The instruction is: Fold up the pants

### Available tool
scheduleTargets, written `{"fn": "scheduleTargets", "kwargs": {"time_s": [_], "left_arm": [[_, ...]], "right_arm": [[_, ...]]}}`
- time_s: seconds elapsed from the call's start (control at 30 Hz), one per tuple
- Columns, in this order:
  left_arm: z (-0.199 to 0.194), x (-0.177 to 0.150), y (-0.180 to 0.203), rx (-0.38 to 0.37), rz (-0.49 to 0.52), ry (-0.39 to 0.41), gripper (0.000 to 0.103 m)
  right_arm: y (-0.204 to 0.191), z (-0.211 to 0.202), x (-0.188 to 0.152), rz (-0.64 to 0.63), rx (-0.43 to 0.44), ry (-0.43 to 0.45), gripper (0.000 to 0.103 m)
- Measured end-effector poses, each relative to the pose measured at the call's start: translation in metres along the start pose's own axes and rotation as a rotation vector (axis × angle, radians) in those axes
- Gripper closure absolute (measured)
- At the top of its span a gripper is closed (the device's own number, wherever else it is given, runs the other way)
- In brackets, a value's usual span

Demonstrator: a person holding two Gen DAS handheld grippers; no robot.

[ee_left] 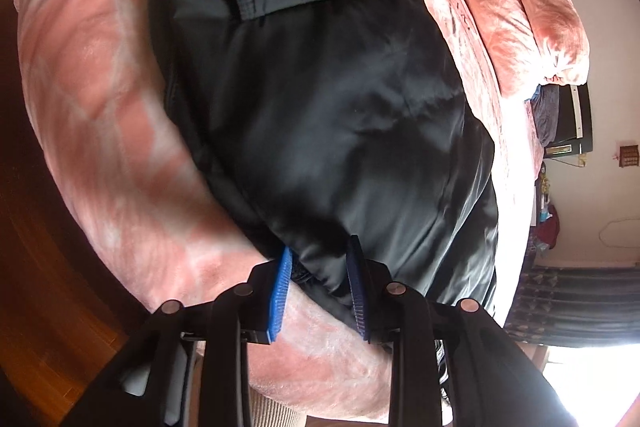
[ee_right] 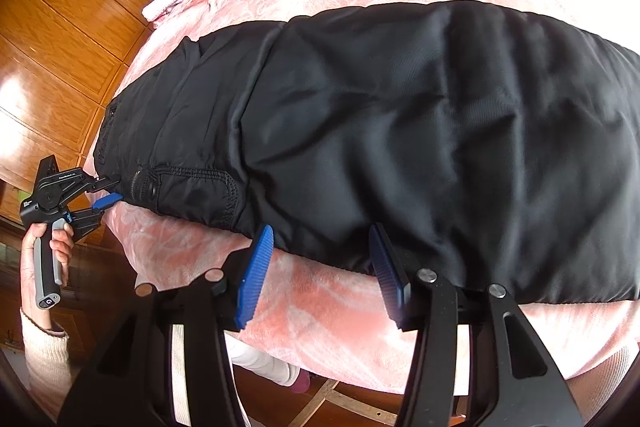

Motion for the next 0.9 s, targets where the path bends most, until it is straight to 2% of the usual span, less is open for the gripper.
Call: {"fn": "scheduleTargets", "kwargs": {"time_s": [0.1, 0.17, 0.2, 0.27, 0.33, 0.43, 0.53, 0.6, 0.67, 0.77, 0.8, 0.9], "left_arm": [[0.0, 0.005, 0.008, 0.011, 0.015, 0.026, 0.076], [-0.001, 0.007, 0.011, 0.042, 0.032, 0.054, 0.088], [-0.002, 0.007, 0.012, 0.053, 0.039, 0.066, 0.091], [-0.005, 0.007, 0.01, 0.039, 0.004, 0.096, 0.097], [-0.01, 0.006, 0.007, 0.029, -0.027, 0.126, 0.098], [-0.01, 0.004, 0.003, 0.087, 0.008, 0.179, 0.098], [-0.002, 0.005, 0.007, 0.145, 0.093, 0.189, 0.098], [-0.007, 0.005, 0.011, 0.149, 0.114, 0.2, 0.097], [-0.016, 0.003, 0.017, 0.174, 0.169, 0.225, 0.09], [-0.033, -0.011, 0.034, 0.286, 0.299, 0.306, 0.085], [-0.034, -0.02, 0.045, 0.303, 0.352, 0.32, 0.084], [-0.016, -0.06, 0.09, 0.25, 0.499, 0.272, 0.084]], "right_arm": [[0.0, -0.001, 0.0, -0.003, 0.0, 0.001, 0.052], [0.001, 0.0, 0.0, 0.001, 0.005, -0.001, 0.052], [0.001, 0.0, 0.001, 0.004, 0.006, -0.002, 0.052], [0.001, 0.0, 0.001, 0.004, 0.008, -0.001, 0.052], [0.001, -0.001, 0.001, 0.002, 0.013, -0.002, 0.052], [0.002, -0.001, 0.002, -0.007, 0.005, 0.002, 0.052], [0.008, 0.0, 0.004, 0.008, -0.004, 0.003, 0.052], [0.01, -0.003, 0.004, 0.013, 0.002, 0.009, 0.052], [0.014, -0.01, 0.005, 0.015, -0.003, 0.026, 0.051], [0.03, -0.028, 0.006, 0.044, -0.012, 0.065, 0.05], [0.038, -0.037, 0.008, 0.056, -0.024, 0.087, 0.05], [0.064, -0.053, 0.012, 0.092, -0.079, 0.122, 0.05]]}}
Point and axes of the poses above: each gripper's, at about its wrist camera, not at the fingertips, and z roughly the way its jaws point, y to its right, x to its top, the point moved 10 cm from there along z, roughly the way its jaws point, and after that the axes turned 2 degrees about -y, right-handed, at the moved point
